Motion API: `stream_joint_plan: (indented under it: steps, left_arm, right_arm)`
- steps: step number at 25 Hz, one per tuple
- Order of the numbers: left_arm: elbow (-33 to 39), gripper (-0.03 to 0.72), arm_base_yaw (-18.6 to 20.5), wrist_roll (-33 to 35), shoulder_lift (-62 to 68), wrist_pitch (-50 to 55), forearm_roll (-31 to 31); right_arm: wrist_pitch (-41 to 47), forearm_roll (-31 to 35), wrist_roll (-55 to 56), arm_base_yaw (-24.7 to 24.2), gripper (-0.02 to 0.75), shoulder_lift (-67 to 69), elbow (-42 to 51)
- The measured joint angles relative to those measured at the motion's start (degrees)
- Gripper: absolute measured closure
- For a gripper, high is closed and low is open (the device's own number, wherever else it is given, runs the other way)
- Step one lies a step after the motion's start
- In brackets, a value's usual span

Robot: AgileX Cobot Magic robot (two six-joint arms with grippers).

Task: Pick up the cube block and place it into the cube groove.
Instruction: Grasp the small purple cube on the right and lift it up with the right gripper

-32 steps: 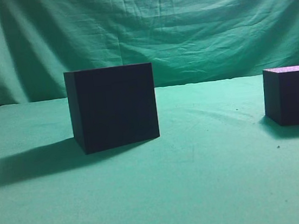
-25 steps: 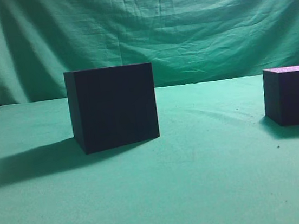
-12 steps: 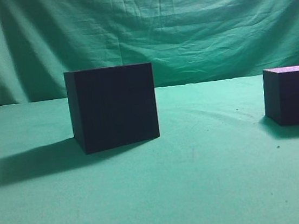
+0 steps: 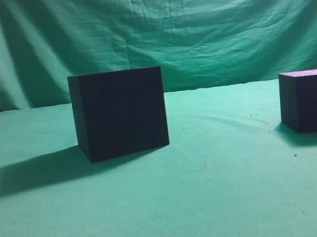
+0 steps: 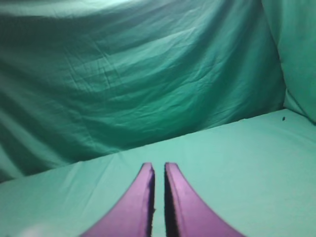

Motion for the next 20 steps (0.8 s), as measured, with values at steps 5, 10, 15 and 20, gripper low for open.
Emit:
stream_joint_plan:
  steps: [5,10,15,20]
  left_arm:
    - [0.0,0.688,0.0,0.0,0.0,0.0,0.0]
    - [0.0,0.688,0.0,0.0,0.0,0.0,0.0]
    - [0.0,0.688,0.0,0.0,0.0,0.0,0.0]
    - [0.0,0.688,0.0,0.0,0.0,0.0,0.0]
  right_arm:
    - [6.3,-0.8,-9.0,0.0,0.690,2.8,-5.6]
    - [14.7,-1.2,-18.5,0.0,0.690,13.8,-14.2]
    - [21.9,1.9,-19.9,0.0,0.690,27.7,-19.6]
    - [25.3,8.4,-21.2,0.0,0.690,36.9,-19.9]
